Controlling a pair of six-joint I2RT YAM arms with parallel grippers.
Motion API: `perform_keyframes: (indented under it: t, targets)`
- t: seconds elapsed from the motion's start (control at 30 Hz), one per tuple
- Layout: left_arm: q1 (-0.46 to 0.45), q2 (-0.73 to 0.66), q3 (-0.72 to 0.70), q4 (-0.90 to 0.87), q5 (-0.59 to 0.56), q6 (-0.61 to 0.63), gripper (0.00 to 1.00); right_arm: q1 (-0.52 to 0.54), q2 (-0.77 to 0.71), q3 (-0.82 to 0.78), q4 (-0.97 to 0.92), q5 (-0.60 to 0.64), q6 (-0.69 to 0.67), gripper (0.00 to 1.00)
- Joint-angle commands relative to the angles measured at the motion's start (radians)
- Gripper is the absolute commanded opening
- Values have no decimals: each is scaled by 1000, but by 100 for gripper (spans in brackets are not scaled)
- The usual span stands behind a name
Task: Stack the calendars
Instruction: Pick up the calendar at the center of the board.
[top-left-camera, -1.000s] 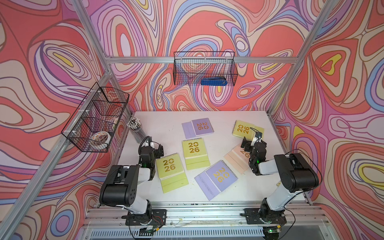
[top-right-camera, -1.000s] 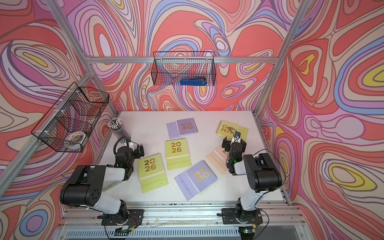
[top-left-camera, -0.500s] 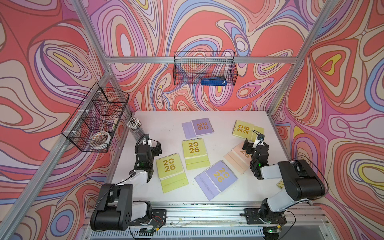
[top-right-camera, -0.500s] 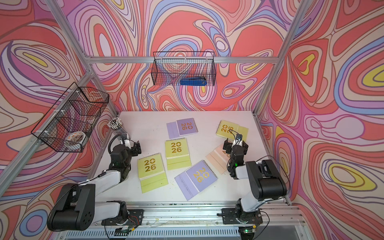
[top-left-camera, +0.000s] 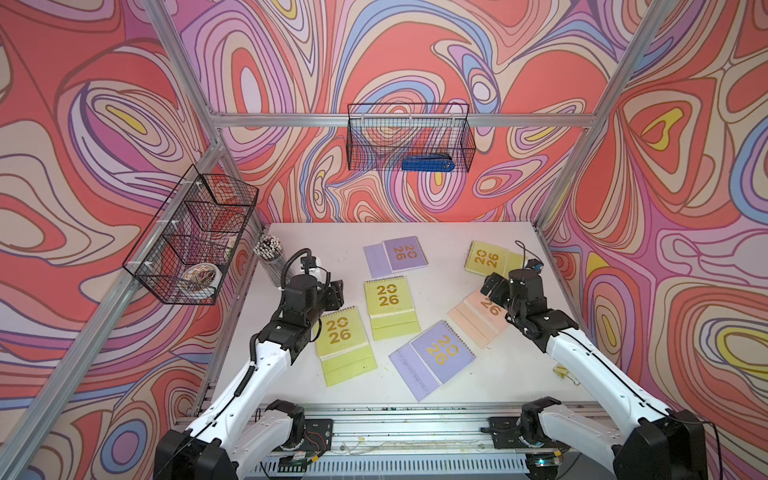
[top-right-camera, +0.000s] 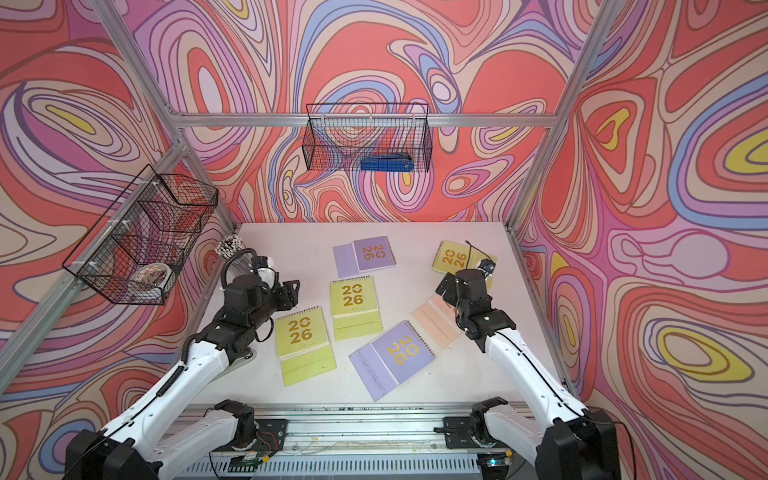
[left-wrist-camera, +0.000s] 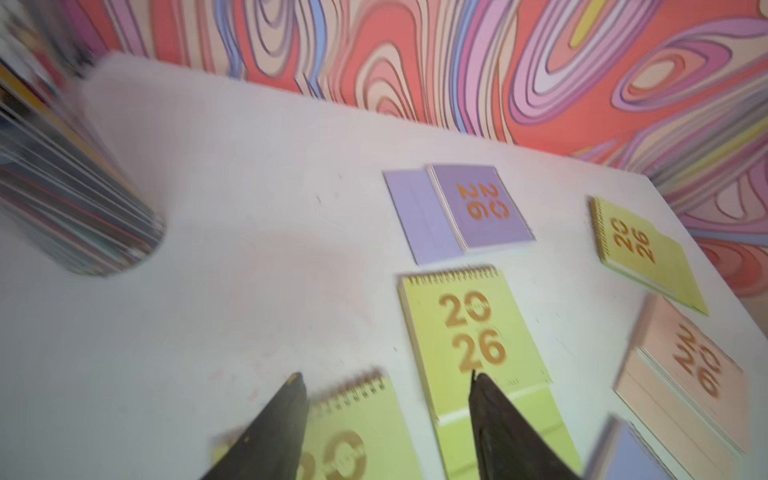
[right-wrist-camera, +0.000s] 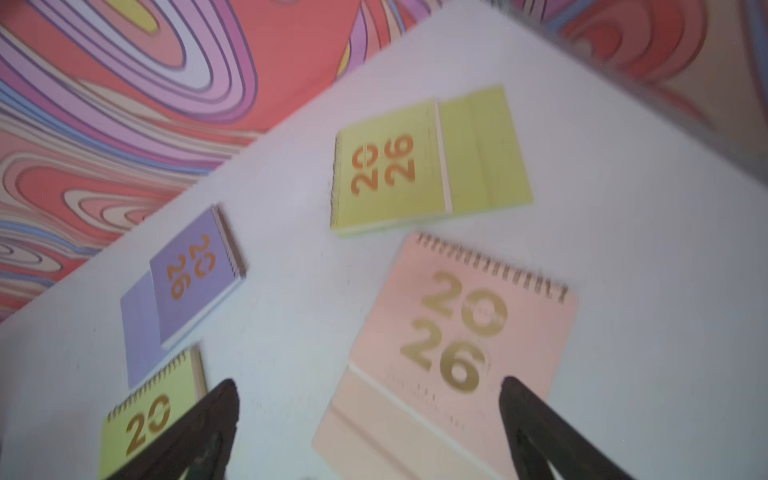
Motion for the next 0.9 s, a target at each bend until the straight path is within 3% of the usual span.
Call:
perform_keyframes:
  t: [0.0, 0.23, 0.33, 0.53, 0.87]
  targets:
    - [-100, 17, -3, -133, 48, -165, 54, 84, -45, -62, -278, -84, 283, 98]
    - [-284, 139, 19, -139, 90, -272, 33, 220, -97, -213, -215, -259, 528, 99]
    - [-313, 202, 35, -139, 126, -295, 23, 287, -92, -231, -204, -236, 585, 98]
    - [-332, 297, 63, -115, 183, -340, 3, 295, -58, -222, -182, -256, 596, 99]
    - [-409, 529, 202, -106, 284, -338, 0, 330, -129, -307, -128, -306, 734, 98]
